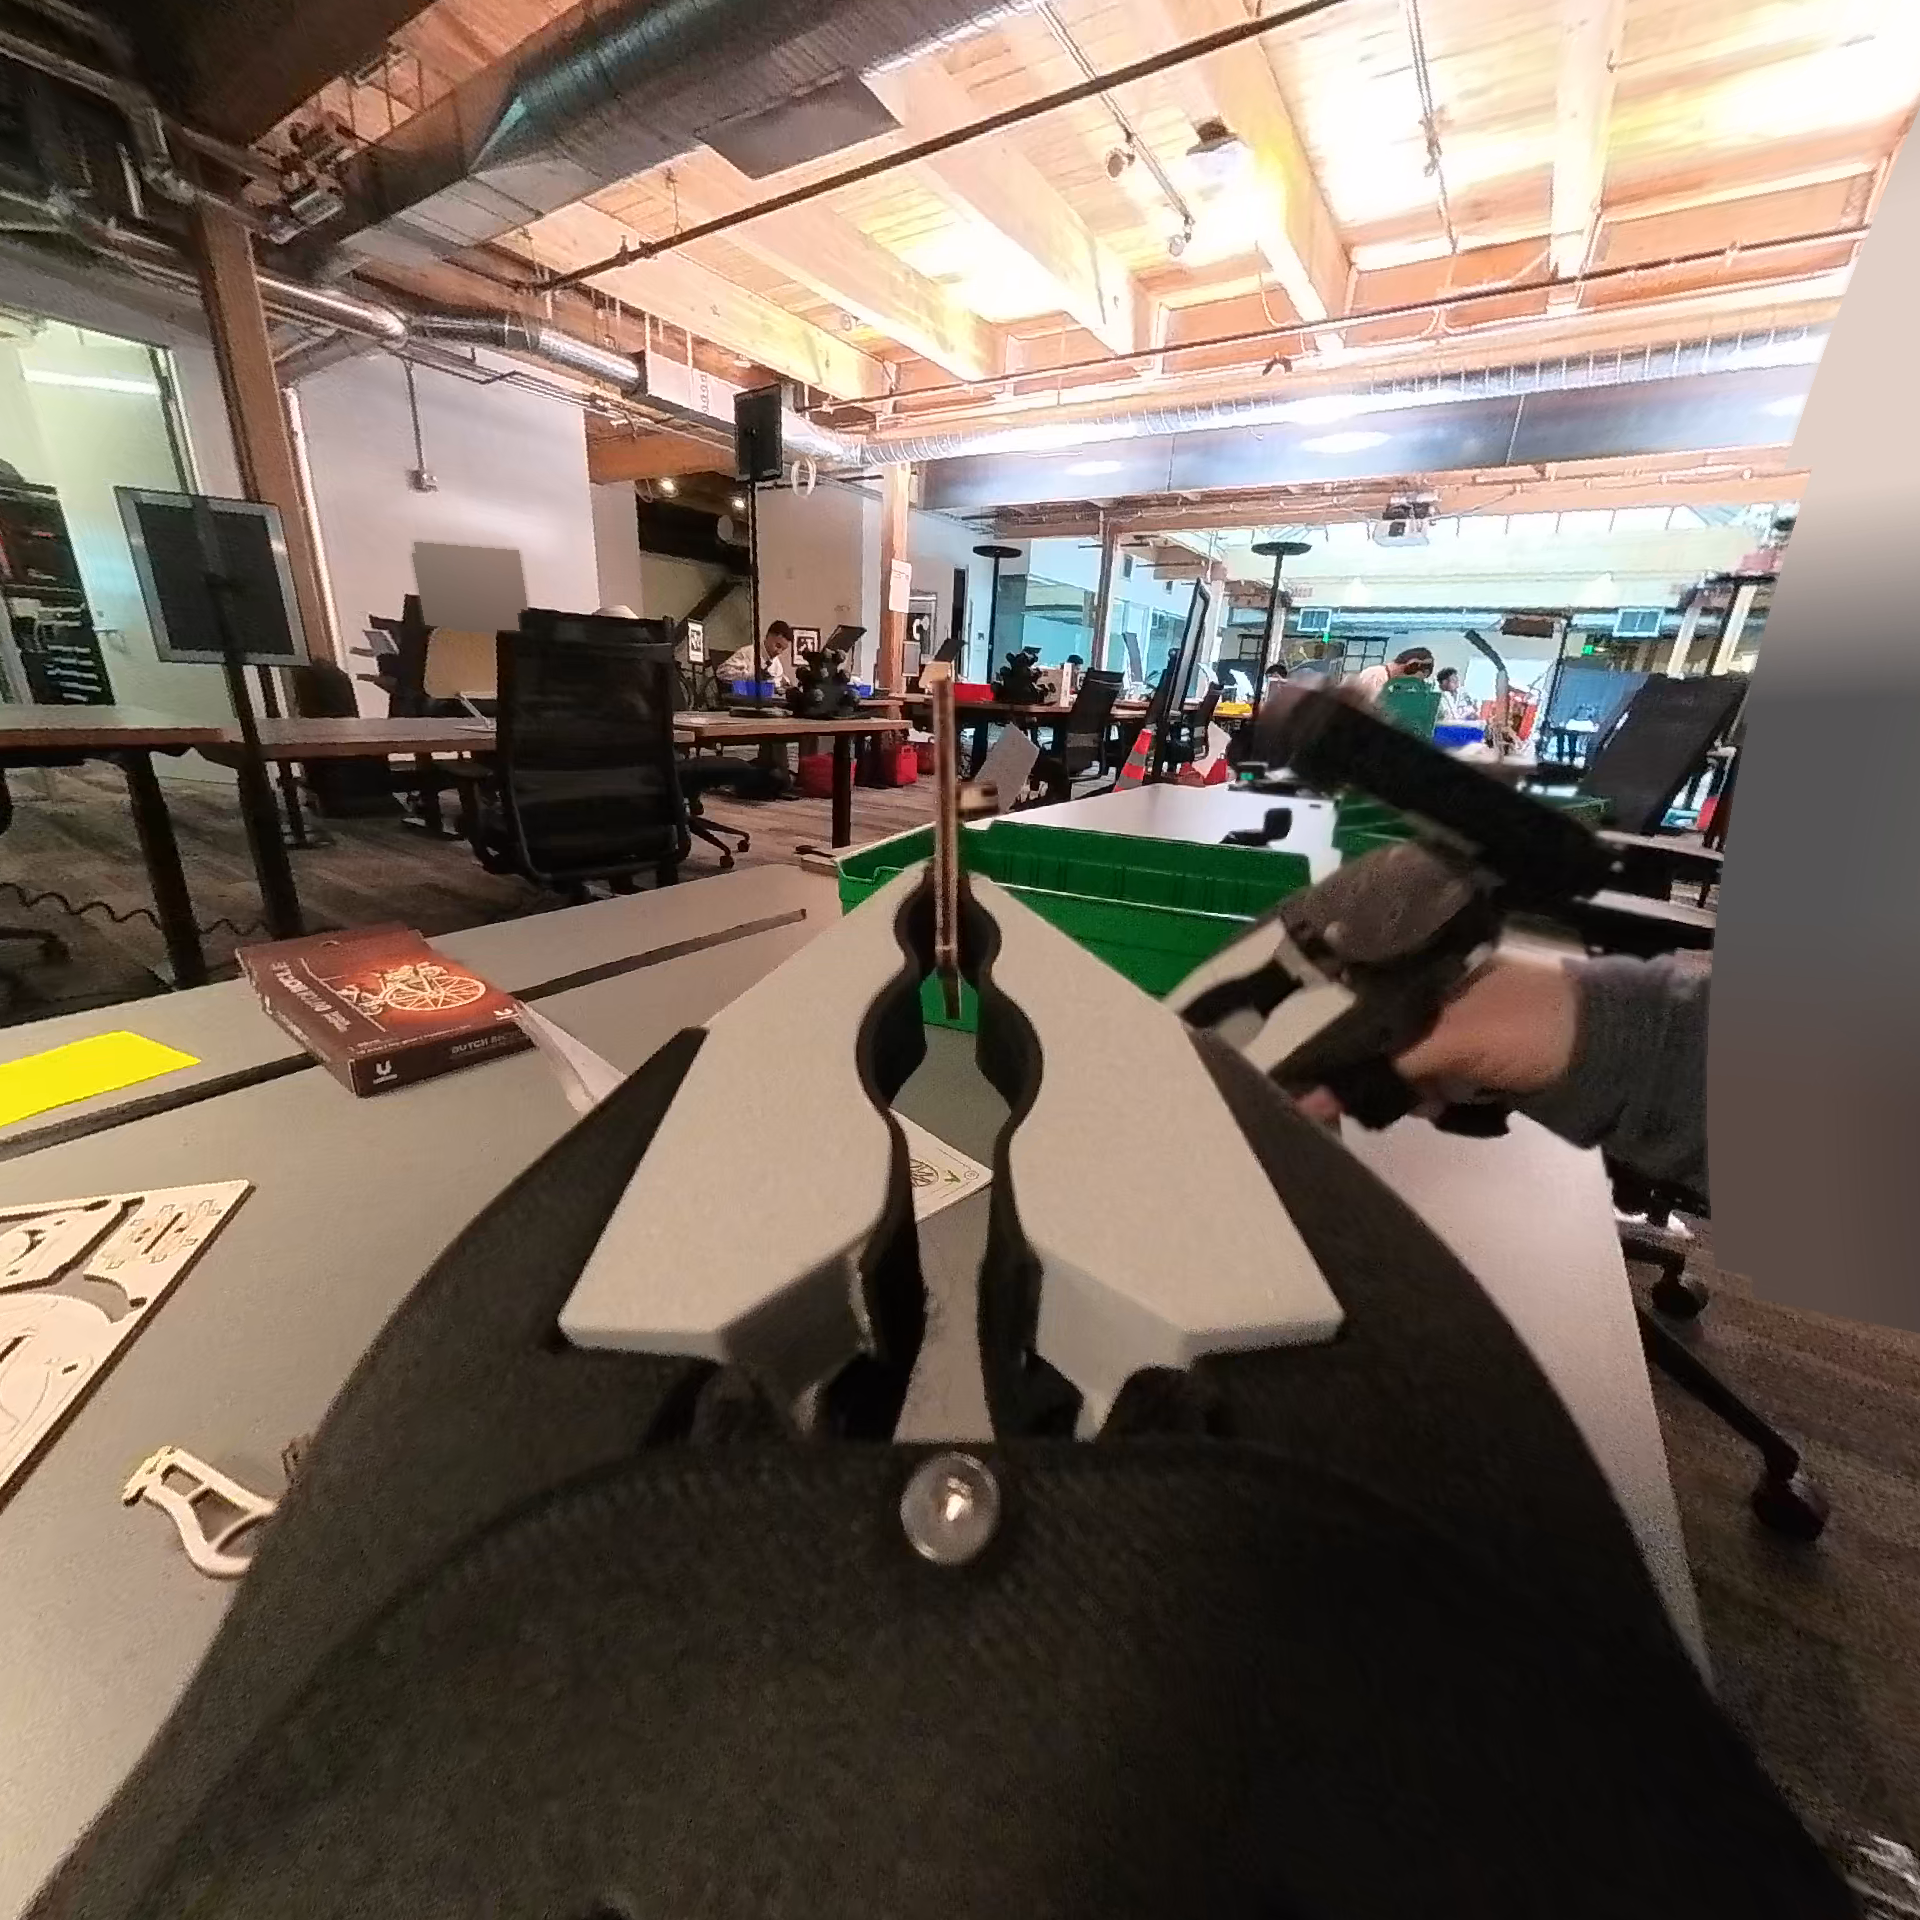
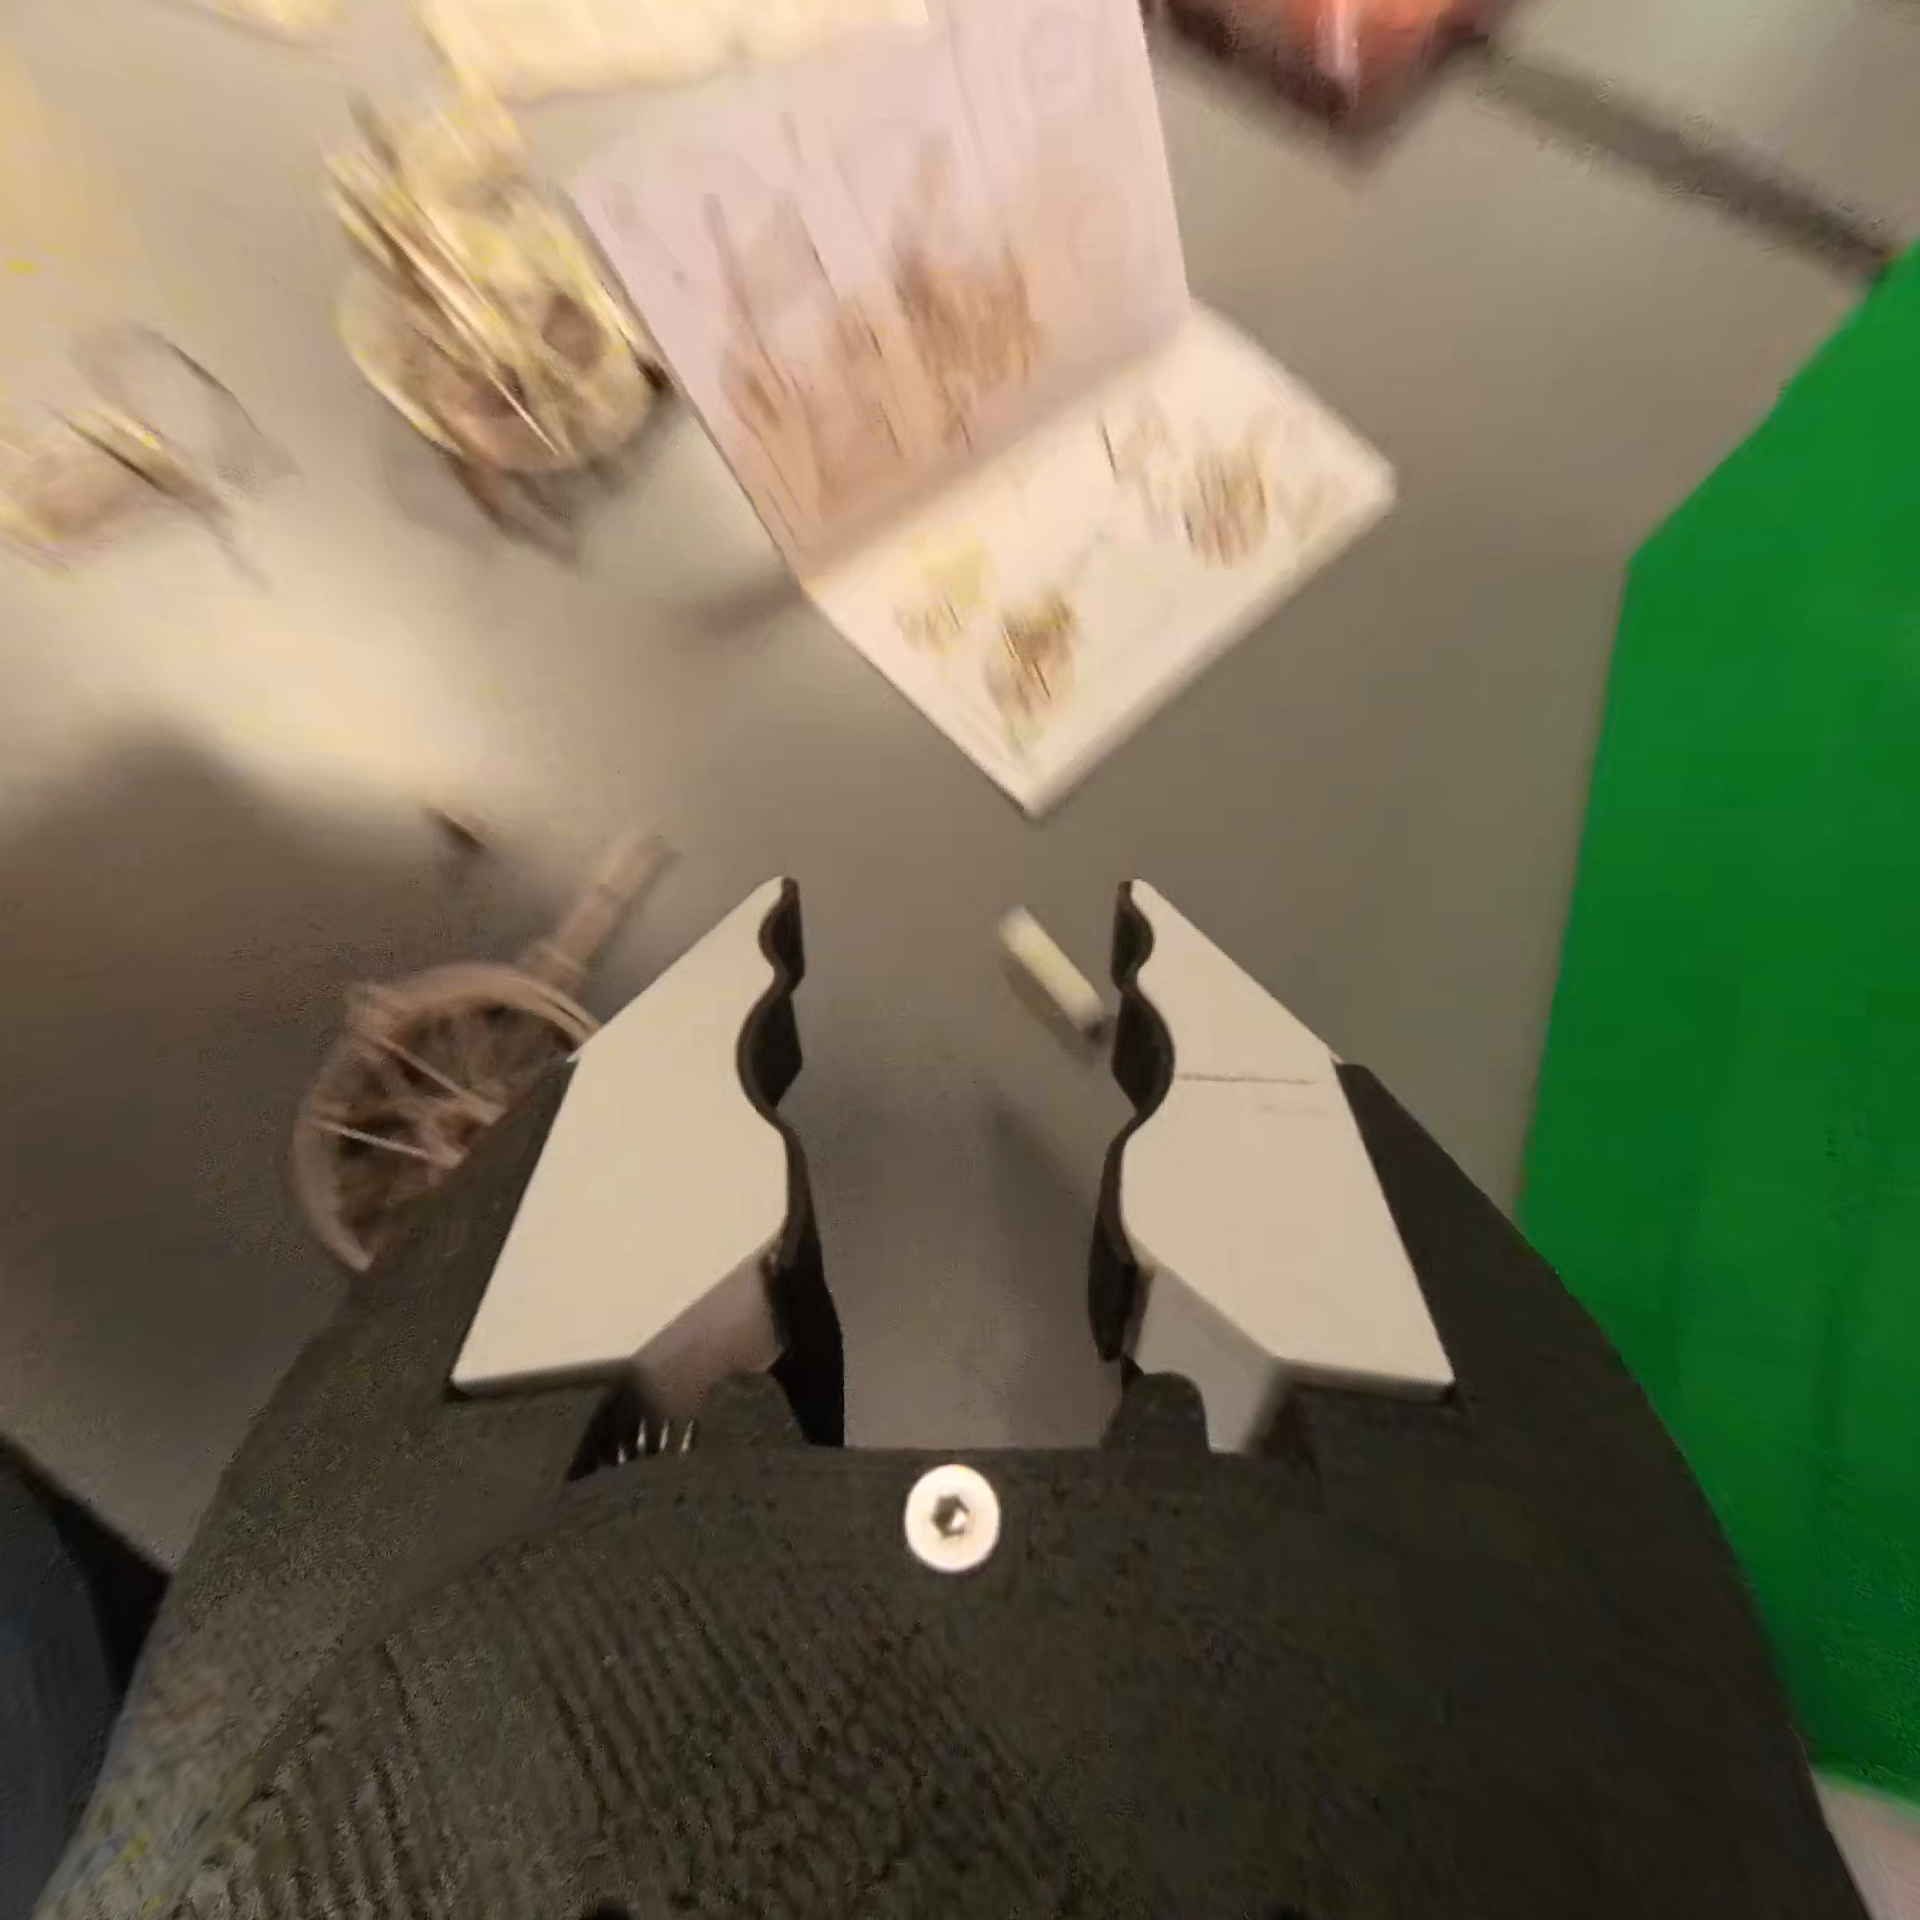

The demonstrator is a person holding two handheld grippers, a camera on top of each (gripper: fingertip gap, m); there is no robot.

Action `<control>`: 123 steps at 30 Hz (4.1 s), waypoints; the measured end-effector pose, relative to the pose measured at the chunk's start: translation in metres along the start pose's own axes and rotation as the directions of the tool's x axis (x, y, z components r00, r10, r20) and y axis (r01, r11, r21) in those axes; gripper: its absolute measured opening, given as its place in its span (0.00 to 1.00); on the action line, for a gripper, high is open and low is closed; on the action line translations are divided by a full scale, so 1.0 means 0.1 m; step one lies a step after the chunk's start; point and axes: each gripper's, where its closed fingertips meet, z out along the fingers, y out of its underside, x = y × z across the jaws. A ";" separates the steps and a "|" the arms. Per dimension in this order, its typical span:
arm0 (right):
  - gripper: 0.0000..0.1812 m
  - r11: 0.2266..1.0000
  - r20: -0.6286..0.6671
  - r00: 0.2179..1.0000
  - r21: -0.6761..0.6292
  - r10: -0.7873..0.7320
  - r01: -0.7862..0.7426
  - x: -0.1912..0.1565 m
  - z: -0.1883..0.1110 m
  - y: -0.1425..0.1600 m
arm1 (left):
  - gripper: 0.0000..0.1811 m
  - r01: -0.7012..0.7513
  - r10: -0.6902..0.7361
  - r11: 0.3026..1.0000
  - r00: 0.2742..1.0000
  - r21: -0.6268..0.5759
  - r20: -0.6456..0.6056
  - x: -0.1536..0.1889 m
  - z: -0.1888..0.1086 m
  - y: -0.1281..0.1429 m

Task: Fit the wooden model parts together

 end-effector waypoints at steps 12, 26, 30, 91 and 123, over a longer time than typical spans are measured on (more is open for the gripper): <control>0.07 0.744 0.499 0.866 0.570 0.024 -0.349 -1.25 -0.84 -1.40 | 0.00 -0.380 0.375 0.924 0.922 0.046 0.093 0.25 0.01 -0.22; 0.01 0.698 0.626 0.777 0.525 0.072 -0.487 -1.25 -0.86 -1.43 | 0.00 -0.494 0.489 0.869 0.864 0.019 0.122 0.32 0.03 -0.22; 0.00 0.690 0.648 0.757 0.514 0.077 -0.509 -1.26 -0.86 -1.44 | 0.00 -0.495 0.489 0.869 0.864 0.022 0.121 0.32 0.04 -0.22; 0.00 0.749 0.599 0.799 0.507 0.049 -0.426 -1.28 -0.50 -1.18 | 0.01 -0.476 0.479 0.878 0.877 -0.051 0.048 0.29 -0.09 0.07; 0.08 0.395 -0.057 0.464 0.441 -0.884 0.806 -1.67 -0.77 -0.81 | 0.01 -0.725 0.518 0.678 0.589 -0.122 -0.621 0.85 -0.43 0.09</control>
